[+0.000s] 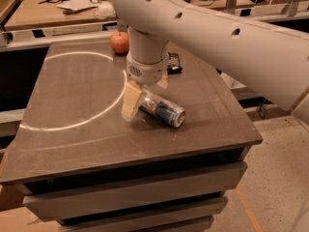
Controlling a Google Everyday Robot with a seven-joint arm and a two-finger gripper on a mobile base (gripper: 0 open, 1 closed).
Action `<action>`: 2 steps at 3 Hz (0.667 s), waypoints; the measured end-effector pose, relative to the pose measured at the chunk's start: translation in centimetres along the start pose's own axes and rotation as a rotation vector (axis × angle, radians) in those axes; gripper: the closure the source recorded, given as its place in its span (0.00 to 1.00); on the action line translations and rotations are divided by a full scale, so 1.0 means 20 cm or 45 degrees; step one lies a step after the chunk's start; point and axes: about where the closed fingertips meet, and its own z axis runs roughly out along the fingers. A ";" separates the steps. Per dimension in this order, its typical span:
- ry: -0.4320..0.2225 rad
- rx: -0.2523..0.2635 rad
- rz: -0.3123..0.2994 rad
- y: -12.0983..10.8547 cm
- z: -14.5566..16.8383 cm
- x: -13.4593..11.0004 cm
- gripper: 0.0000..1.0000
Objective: Place redbull can upright
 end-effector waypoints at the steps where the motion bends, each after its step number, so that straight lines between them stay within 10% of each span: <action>1: -0.006 -0.006 0.019 -0.04 0.02 -0.01 0.57; 2: -0.015 -0.009 0.019 -0.04 0.02 -0.02 0.80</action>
Offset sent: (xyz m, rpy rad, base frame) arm 0.0118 -0.0019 -0.0015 0.0173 0.0035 -0.0143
